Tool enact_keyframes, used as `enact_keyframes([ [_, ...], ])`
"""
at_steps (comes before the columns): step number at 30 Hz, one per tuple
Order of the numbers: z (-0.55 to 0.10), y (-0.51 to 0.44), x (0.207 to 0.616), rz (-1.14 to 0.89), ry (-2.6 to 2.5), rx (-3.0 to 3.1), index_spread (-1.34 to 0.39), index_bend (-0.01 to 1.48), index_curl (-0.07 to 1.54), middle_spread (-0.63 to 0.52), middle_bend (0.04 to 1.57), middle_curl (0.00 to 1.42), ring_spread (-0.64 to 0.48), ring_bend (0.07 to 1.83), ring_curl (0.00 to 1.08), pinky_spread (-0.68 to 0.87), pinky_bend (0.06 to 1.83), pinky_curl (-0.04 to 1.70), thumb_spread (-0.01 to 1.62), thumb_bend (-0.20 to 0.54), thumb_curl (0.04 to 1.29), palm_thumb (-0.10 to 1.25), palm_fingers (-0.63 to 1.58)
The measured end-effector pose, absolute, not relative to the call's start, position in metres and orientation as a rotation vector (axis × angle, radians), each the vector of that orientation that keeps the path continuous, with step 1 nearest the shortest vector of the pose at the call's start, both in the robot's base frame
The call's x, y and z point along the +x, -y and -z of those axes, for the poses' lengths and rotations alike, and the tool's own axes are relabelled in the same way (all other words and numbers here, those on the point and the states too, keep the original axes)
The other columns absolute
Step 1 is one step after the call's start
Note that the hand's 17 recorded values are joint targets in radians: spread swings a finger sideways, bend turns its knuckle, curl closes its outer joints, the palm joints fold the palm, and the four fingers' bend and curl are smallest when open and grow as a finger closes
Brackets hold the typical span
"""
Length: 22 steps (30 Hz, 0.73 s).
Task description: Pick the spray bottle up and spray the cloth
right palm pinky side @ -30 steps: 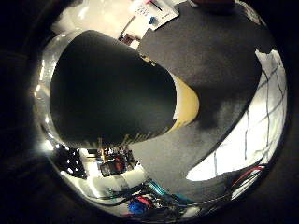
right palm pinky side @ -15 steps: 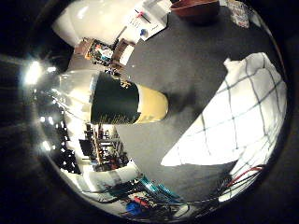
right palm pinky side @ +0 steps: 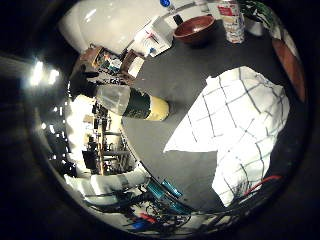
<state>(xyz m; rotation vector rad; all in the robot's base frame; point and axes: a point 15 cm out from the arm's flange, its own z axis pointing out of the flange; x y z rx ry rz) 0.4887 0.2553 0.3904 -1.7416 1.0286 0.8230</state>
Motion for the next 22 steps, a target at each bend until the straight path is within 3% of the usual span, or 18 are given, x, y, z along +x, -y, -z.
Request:
enact_keyframes([
  [14, -0.404, -0.178, 0.461, -0.673, -1.112, -1.802, -0.25, 0.17, 0.32, 0.05, 0.20, 0.35, 0.14, 0.30, 0.26, 0.40, 0.31, 0.31, 1.09, -0.021, 0.35, 0.68, 0.27],
  [22, -0.406, -0.154, 0.452, -0.689, -1.129, -1.781, -0.25, 0.17, 0.32, 0.05, 0.20, 0.35, 0.14, 0.30, 0.26, 0.40, 0.31, 0.30, 1.10, -0.020, 0.35, 0.68, 0.27],
])
